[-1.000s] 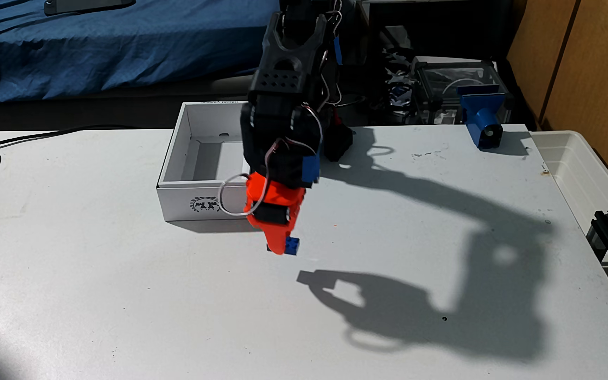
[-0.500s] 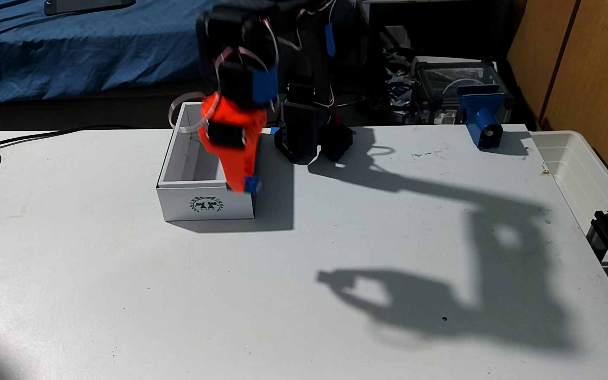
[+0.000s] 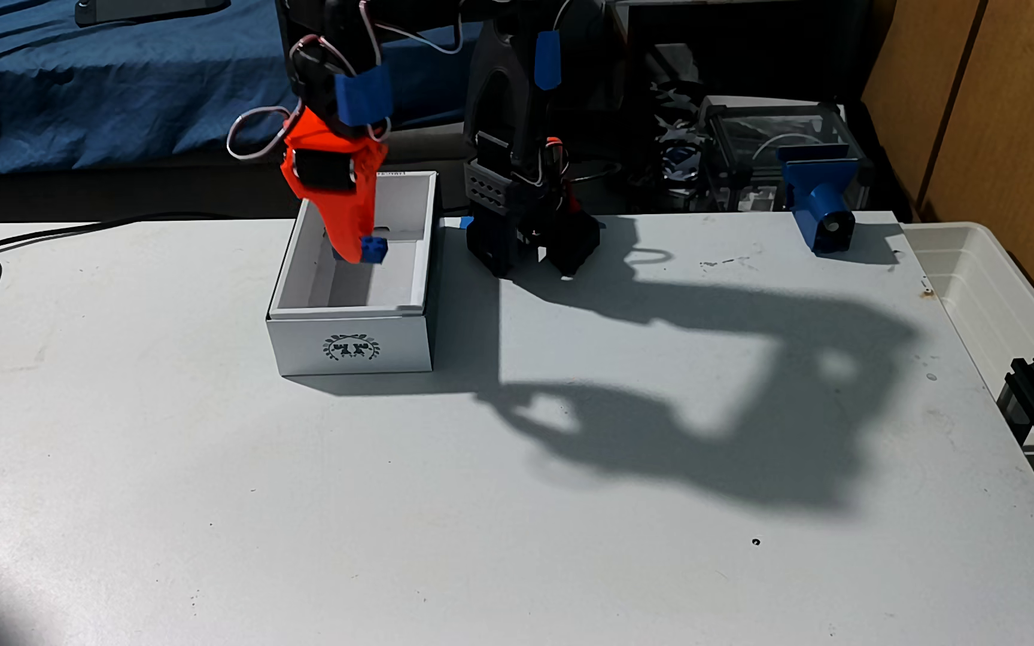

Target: Grab the blue brick and place in box

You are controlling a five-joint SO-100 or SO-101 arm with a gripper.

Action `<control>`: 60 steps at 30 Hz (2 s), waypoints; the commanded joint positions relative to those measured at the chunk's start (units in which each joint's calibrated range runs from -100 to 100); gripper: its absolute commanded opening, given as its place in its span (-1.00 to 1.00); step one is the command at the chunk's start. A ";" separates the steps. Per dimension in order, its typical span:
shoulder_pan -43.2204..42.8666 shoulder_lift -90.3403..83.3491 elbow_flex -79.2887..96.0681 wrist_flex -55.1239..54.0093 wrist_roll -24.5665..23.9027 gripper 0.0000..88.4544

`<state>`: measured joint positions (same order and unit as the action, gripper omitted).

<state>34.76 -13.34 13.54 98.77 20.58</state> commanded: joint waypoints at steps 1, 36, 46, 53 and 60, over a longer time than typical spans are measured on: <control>4.10 -3.53 2.07 -0.06 3.76 -0.96; 12.12 -4.12 15.56 -10.14 9.86 -0.42; 11.97 -4.29 11.83 -4.46 9.76 -0.42; 9.37 -6.49 2.60 0.89 6.91 -0.42; 4.10 -12.41 2.69 0.80 2.13 -0.42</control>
<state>41.18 -22.80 18.28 98.77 24.32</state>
